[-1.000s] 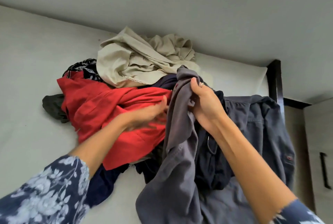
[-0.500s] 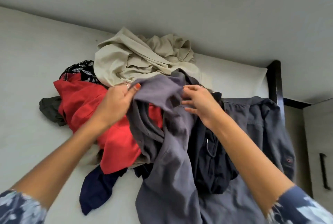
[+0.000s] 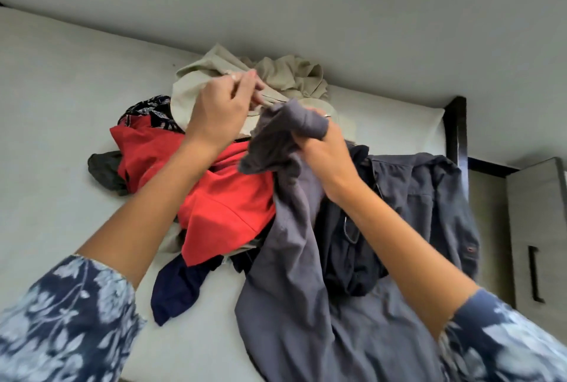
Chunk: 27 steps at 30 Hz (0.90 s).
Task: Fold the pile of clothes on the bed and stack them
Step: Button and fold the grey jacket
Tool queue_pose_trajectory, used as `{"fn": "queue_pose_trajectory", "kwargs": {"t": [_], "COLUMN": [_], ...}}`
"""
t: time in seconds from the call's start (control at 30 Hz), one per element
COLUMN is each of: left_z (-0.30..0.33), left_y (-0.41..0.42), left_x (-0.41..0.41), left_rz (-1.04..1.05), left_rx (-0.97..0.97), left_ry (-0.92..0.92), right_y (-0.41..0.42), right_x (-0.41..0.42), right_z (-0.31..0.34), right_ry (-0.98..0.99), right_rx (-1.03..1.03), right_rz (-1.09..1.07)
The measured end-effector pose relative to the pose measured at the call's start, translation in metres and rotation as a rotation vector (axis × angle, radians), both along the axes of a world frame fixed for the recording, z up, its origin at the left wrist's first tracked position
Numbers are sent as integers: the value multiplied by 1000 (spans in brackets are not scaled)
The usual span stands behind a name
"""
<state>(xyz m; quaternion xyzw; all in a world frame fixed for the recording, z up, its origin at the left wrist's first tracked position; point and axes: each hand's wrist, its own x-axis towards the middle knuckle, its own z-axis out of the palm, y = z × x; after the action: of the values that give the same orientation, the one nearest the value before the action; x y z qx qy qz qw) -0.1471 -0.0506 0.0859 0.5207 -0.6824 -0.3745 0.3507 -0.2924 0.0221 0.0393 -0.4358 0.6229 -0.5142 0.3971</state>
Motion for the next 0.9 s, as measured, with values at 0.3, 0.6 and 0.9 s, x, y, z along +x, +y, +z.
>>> {"fn": "queue_pose_trajectory", "kwargs": {"t": [0.3, 0.6, 0.9], "left_z": [-171, -250, -232], "left_y": [157, 192, 237], "left_x": [57, 54, 70], "left_rz": [10, -331, -385], "left_rx": [409, 818, 807], "left_ry": [-869, -861, -714], "right_y": [24, 39, 45], "right_x": [-72, -83, -121], "right_z": [22, 7, 49], "right_ry": [-735, -744, -761], "right_rx": [177, 170, 5], "right_rz": [-300, -204, -374]}}
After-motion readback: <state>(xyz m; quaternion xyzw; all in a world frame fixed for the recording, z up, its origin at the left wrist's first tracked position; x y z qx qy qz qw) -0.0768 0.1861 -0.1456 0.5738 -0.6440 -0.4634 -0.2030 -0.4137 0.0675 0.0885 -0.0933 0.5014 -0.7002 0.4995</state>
